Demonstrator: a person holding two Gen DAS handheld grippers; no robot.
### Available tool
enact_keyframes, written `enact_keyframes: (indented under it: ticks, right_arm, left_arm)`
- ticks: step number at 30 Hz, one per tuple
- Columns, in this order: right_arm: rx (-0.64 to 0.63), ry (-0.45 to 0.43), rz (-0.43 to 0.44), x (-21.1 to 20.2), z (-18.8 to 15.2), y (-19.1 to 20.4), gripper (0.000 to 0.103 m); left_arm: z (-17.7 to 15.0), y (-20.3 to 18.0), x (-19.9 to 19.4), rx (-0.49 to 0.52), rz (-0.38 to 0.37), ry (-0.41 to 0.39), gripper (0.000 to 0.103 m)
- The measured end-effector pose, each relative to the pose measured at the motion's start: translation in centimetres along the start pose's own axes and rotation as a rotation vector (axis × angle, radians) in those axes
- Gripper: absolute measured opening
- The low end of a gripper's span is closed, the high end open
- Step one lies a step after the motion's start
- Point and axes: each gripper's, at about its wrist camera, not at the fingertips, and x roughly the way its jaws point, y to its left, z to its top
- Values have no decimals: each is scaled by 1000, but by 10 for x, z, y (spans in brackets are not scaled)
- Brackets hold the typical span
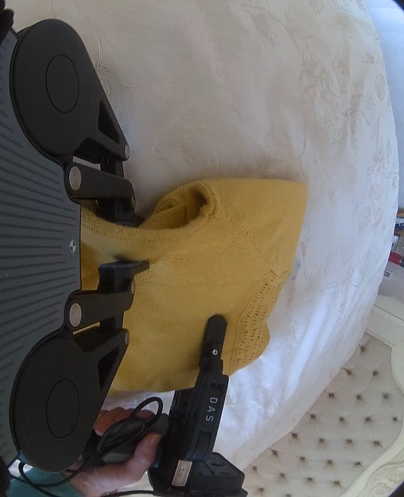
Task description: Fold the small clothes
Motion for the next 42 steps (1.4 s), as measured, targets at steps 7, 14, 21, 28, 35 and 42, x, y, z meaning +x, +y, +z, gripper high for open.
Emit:
enact_keyframes:
  ticks: [7, 14, 21, 28, 35, 42]
  right_arm:
    - [112, -57, 15, -26, -9, -1, 42]
    - [119, -38, 6, -64, -26, 21, 41]
    - [130, 17, -27, -116, -68, 38, 41]
    - [175, 40, -69, -169, -107, 60, 42]
    - [20, -15, -325, -179, -133, 58, 46]
    - [-13, -4, -246, -189, -178, 60, 73]
  left_arm:
    - [0, -8, -21, 0, -55, -7, 14]
    - [-22, -13, -50, -33, -134, 39, 14]
    - [-67, -24, -89, -41, -215, 82, 14]
    - [-114, -33, -119, -16, -240, 113, 13]
    - [-148, -33, -104, 147, 50, 122, 14]
    - [-141, -31, -120, 138, 67, 44, 14]
